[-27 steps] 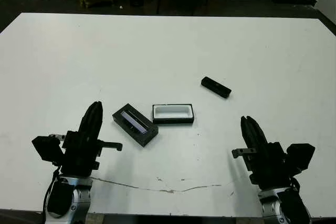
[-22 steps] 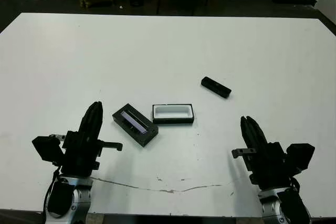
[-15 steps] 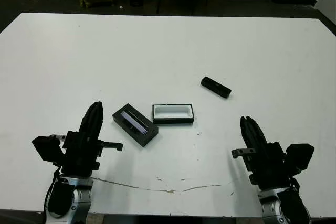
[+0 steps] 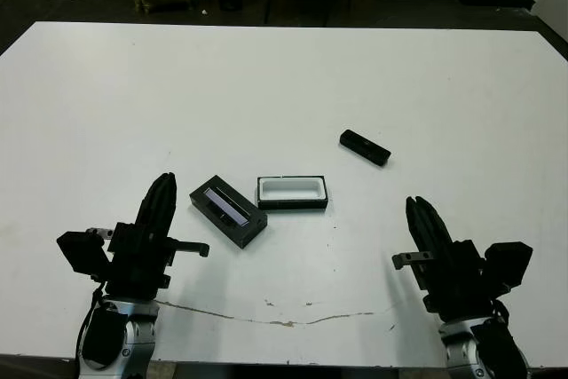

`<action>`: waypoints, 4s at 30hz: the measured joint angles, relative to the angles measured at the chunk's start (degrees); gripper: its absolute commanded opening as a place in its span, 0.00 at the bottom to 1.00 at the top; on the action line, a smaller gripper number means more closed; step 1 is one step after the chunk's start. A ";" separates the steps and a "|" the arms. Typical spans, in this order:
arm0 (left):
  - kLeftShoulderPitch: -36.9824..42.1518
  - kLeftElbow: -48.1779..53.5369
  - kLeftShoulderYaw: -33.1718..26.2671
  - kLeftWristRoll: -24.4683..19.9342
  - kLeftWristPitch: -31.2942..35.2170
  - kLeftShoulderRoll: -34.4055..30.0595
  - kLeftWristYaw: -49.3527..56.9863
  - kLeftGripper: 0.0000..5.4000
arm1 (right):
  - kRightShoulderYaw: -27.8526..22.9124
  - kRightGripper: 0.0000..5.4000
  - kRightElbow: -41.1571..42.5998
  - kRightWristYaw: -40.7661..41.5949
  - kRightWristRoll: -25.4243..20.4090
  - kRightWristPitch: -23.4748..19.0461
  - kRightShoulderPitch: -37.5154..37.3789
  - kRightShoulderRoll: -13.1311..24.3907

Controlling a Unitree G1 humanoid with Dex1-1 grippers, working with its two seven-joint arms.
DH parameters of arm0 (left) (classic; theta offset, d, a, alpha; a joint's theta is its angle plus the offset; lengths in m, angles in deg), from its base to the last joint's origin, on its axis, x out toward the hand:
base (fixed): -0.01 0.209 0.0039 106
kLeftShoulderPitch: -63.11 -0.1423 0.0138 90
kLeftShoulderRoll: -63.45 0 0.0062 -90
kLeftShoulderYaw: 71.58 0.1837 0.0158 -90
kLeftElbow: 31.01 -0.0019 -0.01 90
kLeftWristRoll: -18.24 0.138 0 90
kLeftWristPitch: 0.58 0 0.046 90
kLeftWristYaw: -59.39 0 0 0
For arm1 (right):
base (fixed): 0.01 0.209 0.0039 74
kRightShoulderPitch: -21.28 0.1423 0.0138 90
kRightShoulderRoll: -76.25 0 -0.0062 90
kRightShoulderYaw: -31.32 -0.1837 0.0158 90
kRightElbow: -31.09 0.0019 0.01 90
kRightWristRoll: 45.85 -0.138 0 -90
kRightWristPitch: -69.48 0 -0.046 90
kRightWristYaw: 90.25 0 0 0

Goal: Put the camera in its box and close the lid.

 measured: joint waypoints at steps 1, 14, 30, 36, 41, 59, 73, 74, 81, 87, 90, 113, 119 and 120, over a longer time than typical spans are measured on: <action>-0.05 0.00 0.01 -0.04 0.00 0.01 0.00 0.01 | -0.78 0.00 -0.17 0.33 0.09 -0.21 1.23 1.04; -0.44 -0.05 0.15 0.34 -0.29 0.17 0.13 0.01 | -6.35 0.00 -13.23 5.56 1.32 -10.91 32.39 15.04; -0.49 -0.67 0.19 0.55 -1.32 0.26 0.08 0.01 | -1.36 0.00 -40.97 20.59 6.82 -2.34 49.83 20.91; -0.62 -0.85 0.29 0.53 -1.53 0.36 0.09 0.01 | 1.18 0.00 -53.77 27.58 8.76 3.46 55.45 21.76; -0.59 -0.99 0.34 0.60 -1.70 0.41 0.09 0.01 | 3.36 0.00 -60.30 32.50 10.79 5.49 58.67 23.18; -0.53 -1.69 0.52 0.69 -2.45 0.43 -0.15 0.00 | 6.43 0.51 -74.16 48.71 11.70 6.73 65.15 24.11; -0.55 -1.83 0.53 1.20 -2.46 0.42 -0.22 0.00 | 6.82 1.00 -76.30 50.07 12.13 6.70 65.62 23.88; -0.59 -1.83 0.53 1.20 -2.45 0.42 -0.22 0.00 | 6.82 1.00 -76.80 50.02 12.21 6.70 65.63 23.82; -0.68 -1.80 0.58 1.48 -2.37 0.42 -0.18 0.00 | 6.81 1.00 -81.36 49.38 12.72 6.81 66.45 23.24; -0.94 -1.54 0.72 1.86 -2.03 0.48 0.52 0.00 | 6.81 1.00 -84.59 48.50 13.24 7.99 67.05 22.89; -0.98 -1.50 0.77 1.83 -2.03 0.48 0.56 0.00 | 6.81 1.00 -85.52 48.29 13.40 8.55 67.18 22.53; -0.49 -2.17 0.69 2.47 -2.02 0.58 0.79 0.00 | 8.69 1.00 -92.19 47.24 17.45 12.88 68.43 18.34; -0.11 -4.13 0.32 2.64 -2.86 0.93 0.73 0.00 | 8.12 1.00 -94.53 46.31 17.36 13.07 68.93 17.68; 0.03 -4.53 0.20 2.62 -3.17 0.93 0.54 0.00 | 7.95 1.00 -95.02 46.31 17.34 13.58 68.97 17.60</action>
